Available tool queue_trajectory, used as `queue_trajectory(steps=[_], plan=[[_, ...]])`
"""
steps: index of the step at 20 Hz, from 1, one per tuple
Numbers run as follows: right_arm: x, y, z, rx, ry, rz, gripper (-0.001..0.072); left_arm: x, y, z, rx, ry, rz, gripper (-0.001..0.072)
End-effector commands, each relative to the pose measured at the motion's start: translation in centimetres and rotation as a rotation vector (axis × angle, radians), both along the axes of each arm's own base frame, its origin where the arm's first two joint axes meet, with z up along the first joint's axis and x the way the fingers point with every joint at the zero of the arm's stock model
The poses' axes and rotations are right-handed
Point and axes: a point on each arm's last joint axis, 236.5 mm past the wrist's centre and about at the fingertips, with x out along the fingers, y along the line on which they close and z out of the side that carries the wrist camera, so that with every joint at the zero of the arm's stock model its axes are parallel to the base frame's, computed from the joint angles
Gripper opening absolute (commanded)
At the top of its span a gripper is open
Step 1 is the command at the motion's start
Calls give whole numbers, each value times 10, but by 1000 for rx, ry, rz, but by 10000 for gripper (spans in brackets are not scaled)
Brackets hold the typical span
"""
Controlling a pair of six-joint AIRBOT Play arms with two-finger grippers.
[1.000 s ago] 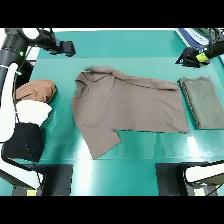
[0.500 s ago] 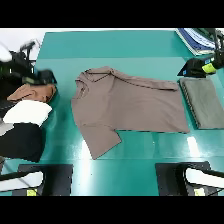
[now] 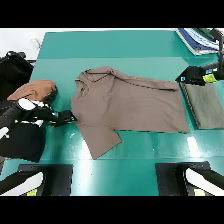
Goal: Fold the shirts.
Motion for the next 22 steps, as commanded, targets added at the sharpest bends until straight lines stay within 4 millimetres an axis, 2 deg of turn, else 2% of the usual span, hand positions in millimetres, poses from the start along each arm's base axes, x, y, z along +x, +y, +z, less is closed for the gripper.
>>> queue_trajectory(steps=[1,3,5,6,7,8,10,11,14,15,17,19,20,22], plan=[[-7,4,2,12,7,11,429,-5,-24,-11,-15,-17,-3,598],[-11,5,0,11,23,19,429,-12,-31,-18,-23,28,-11,598],[-15,5,-1,10,38,26,429,-8,-37,-13,-60,30,12,595],[-17,3,-3,1,49,31,429,-3,-41,-5,-85,20,18,400],[-20,0,-5,-5,60,33,429,3,-44,4,-96,-2,5,116],[-24,-7,-7,-3,79,19,428,9,-47,14,-101,-22,-10,29],[-34,-29,-16,5,134,-34,429,21,-50,34,-108,-65,-46,27],[-44,-46,-28,2,171,-87,428,26,-52,44,-111,-91,-67,27],[-97,-106,-90,-45,326,-301,429,36,-55,61,-117,-131,-91,28],[-117,-118,-111,-31,376,-370,431,36,-56,62,-115,-140,-103,27],[-157,-125,-157,51,496,-495,568,33,-56,62,-117,-133,-115,28],[-183,-123,-196,123,571,-595,564,30,-58,62,-118,-132,-139,27],[-189,-119,-208,165,582,-629,552,28,-58,62,-119,-128,-147,28],[-188,-111,-220,232,567,-663,542,27,-59,62,-121,-123,-150,27]])
